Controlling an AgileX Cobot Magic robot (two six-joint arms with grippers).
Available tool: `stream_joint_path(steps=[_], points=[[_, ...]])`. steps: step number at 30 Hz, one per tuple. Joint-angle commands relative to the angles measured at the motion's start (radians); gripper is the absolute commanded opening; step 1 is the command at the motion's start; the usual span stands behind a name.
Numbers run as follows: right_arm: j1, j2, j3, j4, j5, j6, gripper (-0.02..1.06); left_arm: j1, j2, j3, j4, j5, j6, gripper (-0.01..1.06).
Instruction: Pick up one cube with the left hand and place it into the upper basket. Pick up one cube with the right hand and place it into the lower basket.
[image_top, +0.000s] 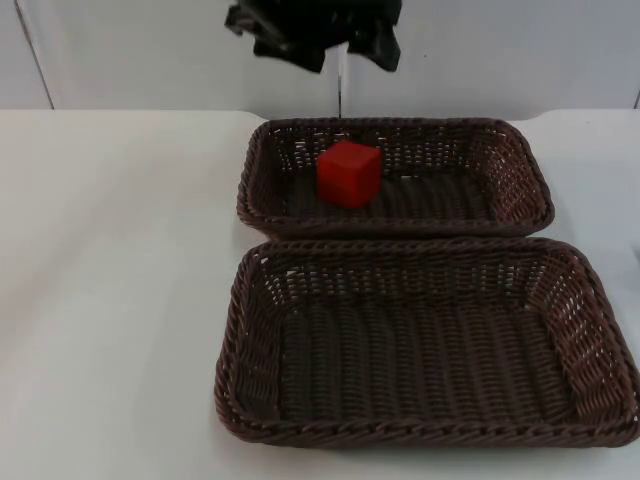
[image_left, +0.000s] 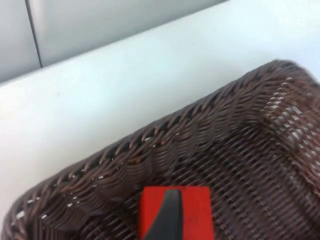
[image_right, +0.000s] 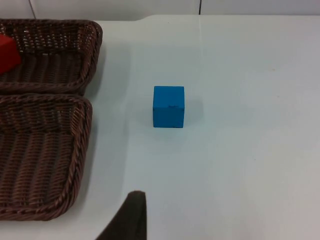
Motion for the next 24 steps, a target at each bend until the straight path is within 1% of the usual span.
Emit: stream_joint_path(steps=[1, 10, 13, 19, 24], points=[[-0.007, -0.003, 0.003, -0.003, -0.001, -0.006, 1.05, -0.006, -0.036, -0.006, 0.026, 0.031, -0.005, 0.78], [-0.007, -0.003, 0.003, -0.003, -0.001, -0.006, 1.05, -0.006, -0.086, -0.006, 0.061, 0.099, -0.019, 0.78], [-0.007, -0.003, 0.003, -0.003, -0.001, -0.006, 1.05, -0.004, -0.097, -0.006, 0.083, 0.153, -0.043, 0.78], [-0.007, -0.003, 0.003, -0.003, -0.001, -0.006, 1.05, -0.004, -0.143, -0.002, 0.149, 0.197, -0.092, 0.78], [-0.007, -0.003, 0.003, -0.003, -0.001, -0.006, 1.05, -0.004, -0.193, -0.002, 0.157, 0.222, -0.093, 0.78]])
